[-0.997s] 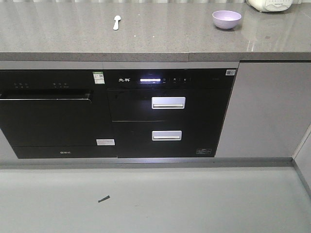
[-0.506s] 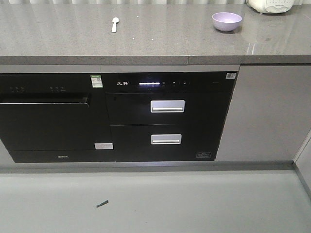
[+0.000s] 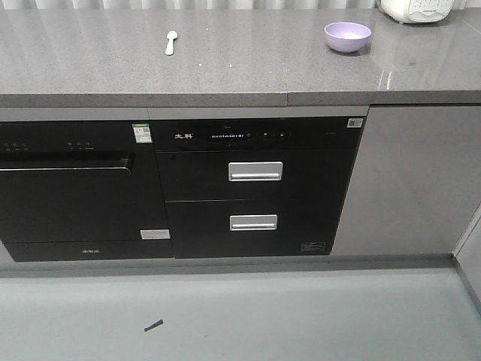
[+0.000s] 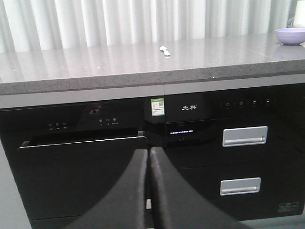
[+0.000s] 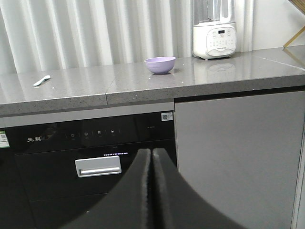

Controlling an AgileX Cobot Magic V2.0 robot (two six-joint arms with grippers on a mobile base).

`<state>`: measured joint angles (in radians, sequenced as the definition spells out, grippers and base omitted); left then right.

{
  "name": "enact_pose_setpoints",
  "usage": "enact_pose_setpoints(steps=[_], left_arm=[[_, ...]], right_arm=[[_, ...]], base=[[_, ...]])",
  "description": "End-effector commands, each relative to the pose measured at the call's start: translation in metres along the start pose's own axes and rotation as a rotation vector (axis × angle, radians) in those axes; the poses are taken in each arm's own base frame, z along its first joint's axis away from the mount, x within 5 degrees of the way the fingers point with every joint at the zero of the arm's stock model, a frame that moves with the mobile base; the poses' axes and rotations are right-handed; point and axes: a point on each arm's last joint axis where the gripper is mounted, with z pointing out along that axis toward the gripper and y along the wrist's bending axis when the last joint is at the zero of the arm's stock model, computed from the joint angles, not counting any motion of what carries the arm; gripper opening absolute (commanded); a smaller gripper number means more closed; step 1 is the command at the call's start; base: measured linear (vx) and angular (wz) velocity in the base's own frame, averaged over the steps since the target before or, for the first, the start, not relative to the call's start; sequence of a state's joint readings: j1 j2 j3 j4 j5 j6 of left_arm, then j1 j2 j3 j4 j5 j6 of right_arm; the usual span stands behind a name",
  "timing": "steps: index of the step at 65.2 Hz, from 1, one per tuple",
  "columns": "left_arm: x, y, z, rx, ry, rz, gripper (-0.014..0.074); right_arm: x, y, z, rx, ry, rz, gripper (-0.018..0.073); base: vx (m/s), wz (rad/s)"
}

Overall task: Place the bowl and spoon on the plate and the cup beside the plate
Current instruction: 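Drive closer to the counter edge, centering the spoon and bowl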

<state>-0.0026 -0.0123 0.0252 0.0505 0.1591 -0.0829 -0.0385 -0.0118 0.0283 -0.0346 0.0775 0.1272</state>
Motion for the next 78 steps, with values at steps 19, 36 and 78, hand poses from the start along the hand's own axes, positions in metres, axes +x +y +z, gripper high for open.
enact_pose_setpoints(steps=[19,36,78], left_arm=[[0.0032,-0.0001,0.0007,0.003,-0.053,-0.013,-0.0006],[0.0032,-0.0001,0.0007,0.003,-0.053,-0.013,-0.0006],[0.0032,-0.0001,0.0007,0.003,-0.053,-0.013,-0.0006]], right_arm=[[-0.0073,0.0011,-0.0007,-0.013,-0.082,-0.008,-0.0006],[-0.0073,0.0011,-0.0007,-0.013,-0.082,-0.008,-0.0006],[-0.0073,0.0011,-0.0007,-0.013,-0.082,-0.008,-0.0006]], base=[[0.07,-0.02],[0.07,-0.02],[0.06,-0.01]])
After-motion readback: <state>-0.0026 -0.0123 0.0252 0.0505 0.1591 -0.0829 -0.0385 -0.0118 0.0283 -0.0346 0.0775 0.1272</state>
